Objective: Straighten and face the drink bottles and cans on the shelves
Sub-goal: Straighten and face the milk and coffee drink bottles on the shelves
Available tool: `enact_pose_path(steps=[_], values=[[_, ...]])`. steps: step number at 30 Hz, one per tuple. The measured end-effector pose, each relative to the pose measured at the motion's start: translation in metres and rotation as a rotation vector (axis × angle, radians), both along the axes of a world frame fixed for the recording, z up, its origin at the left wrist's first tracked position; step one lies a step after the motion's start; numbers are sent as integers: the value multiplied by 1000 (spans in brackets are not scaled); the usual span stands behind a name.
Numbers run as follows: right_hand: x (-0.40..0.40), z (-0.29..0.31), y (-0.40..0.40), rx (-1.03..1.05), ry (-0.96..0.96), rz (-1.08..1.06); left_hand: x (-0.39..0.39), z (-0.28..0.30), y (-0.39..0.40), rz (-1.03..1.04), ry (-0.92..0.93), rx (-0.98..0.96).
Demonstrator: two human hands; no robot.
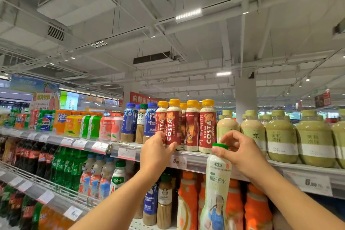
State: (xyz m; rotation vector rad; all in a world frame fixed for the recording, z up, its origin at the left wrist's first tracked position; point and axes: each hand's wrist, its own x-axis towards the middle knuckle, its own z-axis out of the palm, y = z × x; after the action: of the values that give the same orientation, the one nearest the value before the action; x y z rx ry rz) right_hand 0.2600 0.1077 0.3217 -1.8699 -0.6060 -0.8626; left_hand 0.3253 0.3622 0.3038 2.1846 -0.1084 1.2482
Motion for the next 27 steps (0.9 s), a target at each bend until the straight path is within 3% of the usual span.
enact_pose_path(steps=[10, 16, 22, 27], values=[[3, -2, 1, 25, -4, -25, 12, -1, -15, 65, 28, -29], [3, -1, 3, 42, 24, -44, 1, 2, -14, 1, 104, 4], [-35, -13, -8, 107, 4, -1, -41, -41, -22, -136, -96, 94], [-95, -69, -50, 82, 67, -40, -77, -113, -55, -265, -212, 253]])
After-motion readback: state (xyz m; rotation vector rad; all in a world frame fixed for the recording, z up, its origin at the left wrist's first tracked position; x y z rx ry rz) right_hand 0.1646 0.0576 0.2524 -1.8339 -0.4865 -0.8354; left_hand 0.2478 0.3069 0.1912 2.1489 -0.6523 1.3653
